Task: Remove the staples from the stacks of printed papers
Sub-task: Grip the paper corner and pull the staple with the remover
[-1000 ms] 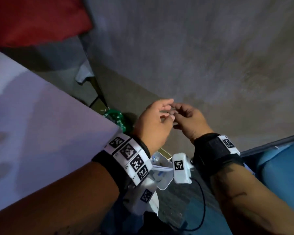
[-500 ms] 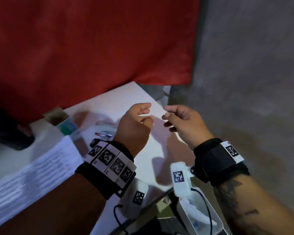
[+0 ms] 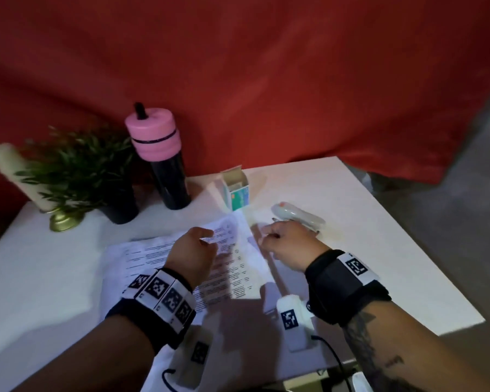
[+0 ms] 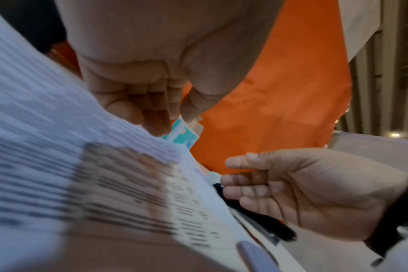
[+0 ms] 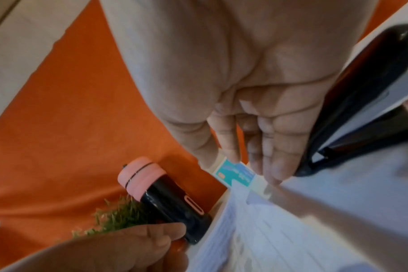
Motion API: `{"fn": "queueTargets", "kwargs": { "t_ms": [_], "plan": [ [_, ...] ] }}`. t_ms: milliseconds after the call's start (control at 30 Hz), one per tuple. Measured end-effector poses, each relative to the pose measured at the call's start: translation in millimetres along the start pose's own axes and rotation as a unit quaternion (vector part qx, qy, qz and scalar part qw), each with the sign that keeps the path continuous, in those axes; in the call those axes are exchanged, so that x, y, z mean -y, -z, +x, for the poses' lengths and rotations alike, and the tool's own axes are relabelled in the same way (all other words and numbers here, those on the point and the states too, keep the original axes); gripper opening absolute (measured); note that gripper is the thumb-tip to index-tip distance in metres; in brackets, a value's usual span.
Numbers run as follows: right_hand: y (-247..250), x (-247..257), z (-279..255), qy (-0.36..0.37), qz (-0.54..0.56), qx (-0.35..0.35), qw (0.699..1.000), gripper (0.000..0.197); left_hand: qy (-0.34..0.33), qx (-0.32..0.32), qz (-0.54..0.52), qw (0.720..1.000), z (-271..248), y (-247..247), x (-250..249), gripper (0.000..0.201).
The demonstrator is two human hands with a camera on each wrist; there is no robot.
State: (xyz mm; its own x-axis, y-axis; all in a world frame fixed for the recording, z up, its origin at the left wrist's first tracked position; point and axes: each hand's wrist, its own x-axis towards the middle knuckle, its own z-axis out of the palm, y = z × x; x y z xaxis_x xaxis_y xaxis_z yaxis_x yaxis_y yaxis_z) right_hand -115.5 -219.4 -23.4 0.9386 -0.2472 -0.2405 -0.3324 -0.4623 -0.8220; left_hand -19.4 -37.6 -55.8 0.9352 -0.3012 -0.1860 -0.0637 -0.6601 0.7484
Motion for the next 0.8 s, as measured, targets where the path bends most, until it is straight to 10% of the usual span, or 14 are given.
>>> {"fn": "queueTargets", "kwargs": {
  "t_ms": [233,500,700,800],
  "plan": [
    [-37,7,22,-0.047,-0.065,-0.036,0.996,0.047,0.031,0.033,0.017,0.999,0,24,41,0.025],
    [-50,21,26,-0.027,-0.049,-0.074,0.996,0.018,-0.01,0.072,-0.001,0.997,-8,40,50,0.026],
    [-18,-1,30,-0.056,0.128,-0.057,0.988,0.018,0.03,-0.248,0.085,0.965,8,82,61,0.052],
    [-4,-13,33,-0.041,0.25,-0.037,0.967,0.03,0.04,-0.246,-0.126,0.96,16,103,63,0.064]
  ]
}}
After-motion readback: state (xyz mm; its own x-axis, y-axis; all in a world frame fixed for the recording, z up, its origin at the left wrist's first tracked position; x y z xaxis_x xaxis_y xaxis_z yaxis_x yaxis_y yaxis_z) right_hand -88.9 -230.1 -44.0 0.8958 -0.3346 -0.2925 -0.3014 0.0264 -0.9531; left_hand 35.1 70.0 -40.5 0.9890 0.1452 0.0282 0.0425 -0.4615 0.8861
